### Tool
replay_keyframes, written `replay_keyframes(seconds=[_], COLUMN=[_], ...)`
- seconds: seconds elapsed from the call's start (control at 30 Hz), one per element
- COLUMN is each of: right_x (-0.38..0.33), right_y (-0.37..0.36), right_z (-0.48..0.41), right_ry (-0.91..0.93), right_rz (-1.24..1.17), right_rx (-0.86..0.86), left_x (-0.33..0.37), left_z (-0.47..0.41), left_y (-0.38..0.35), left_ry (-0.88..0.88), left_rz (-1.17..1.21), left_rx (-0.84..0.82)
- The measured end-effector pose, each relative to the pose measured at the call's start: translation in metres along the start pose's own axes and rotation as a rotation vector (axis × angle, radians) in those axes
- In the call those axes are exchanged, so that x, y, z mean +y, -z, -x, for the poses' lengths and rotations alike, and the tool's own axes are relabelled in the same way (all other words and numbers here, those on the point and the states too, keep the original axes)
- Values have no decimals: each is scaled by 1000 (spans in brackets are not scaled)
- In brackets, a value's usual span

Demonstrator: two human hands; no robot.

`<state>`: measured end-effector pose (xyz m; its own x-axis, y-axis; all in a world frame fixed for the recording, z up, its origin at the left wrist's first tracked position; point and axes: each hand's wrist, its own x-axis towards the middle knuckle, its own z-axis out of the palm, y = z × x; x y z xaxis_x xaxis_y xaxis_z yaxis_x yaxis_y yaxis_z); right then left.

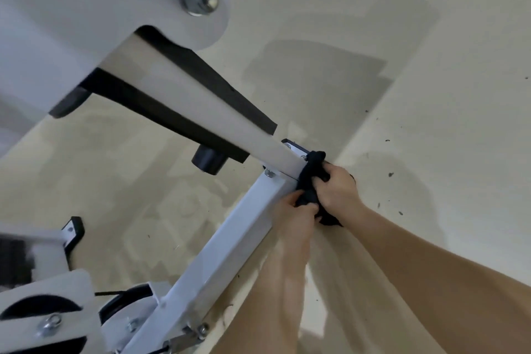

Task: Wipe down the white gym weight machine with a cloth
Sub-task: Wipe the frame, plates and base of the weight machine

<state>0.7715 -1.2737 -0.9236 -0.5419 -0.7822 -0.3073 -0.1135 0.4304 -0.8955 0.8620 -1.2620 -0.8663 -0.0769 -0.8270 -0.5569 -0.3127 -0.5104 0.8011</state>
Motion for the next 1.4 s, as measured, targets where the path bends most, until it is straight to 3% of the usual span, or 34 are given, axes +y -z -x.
replay_keyframes(seconds=[0.1,0.17,0.27,0.37,0.5,0.6,0.7,0.8,1.0,1.13,1.27,1.4], right_x=[-12,-30,-64,-98,-146,-194,-219,-215,-215,-234,-258,-260], right_y=[-7,-14,-9,5,31,49,54,53,54,61,69,88], right_z=[28,41,56,69,85,101,110,109,113,135,160,185], right_ry=[-150,-104,67,161,362,637,742,719,563,349,301,497], right_rz=[-385,-441,-397,-370,61,14,1,26,-14,-345,-548,-395], right_rx=[-18,16,25,-106,-111,-65,-66,-41,-27,-196,-307,-147], left_x=[18,32,53,74,98,116,129,133,144,168,195,208], left_z=[20,37,66,90,120,131,138,134,140,169,207,235], left_y=[15,25,34,44,61,81,97,99,106,116,127,148], left_ry=[-107,-256,-441,-567,-813,-1159,-1338,-1346,-1301,-1453,-1611,-1660], left_rz=[35,-50,-107,-130,-399,-576,-741,-1040,-1542,-1784,-1781,-1784], left_rx=[109,178,176,230,187,379,568,660,682,698,757,789])
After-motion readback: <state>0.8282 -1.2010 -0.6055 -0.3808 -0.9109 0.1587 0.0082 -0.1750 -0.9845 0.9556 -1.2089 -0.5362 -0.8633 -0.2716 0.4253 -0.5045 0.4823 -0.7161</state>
